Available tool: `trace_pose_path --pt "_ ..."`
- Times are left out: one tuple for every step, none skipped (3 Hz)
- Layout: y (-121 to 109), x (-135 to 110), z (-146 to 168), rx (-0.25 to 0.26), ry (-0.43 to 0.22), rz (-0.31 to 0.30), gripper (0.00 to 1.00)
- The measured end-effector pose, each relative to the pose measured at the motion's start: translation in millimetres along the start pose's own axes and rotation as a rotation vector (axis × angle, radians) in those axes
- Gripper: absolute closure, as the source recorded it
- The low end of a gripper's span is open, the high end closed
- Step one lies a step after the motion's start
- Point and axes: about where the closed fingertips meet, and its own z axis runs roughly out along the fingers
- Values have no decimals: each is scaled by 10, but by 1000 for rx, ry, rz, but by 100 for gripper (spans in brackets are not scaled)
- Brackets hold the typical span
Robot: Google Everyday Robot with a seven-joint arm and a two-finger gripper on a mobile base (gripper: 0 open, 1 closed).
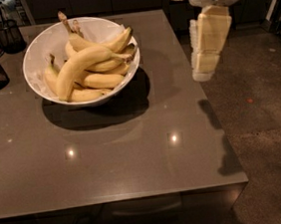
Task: Pick banana from white bowl
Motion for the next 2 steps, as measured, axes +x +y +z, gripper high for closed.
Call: trace_pose_path --pt "-36 -49 -29 21 -9 -4 0" --pt "-183 -253 85 43 -30 -45 0"
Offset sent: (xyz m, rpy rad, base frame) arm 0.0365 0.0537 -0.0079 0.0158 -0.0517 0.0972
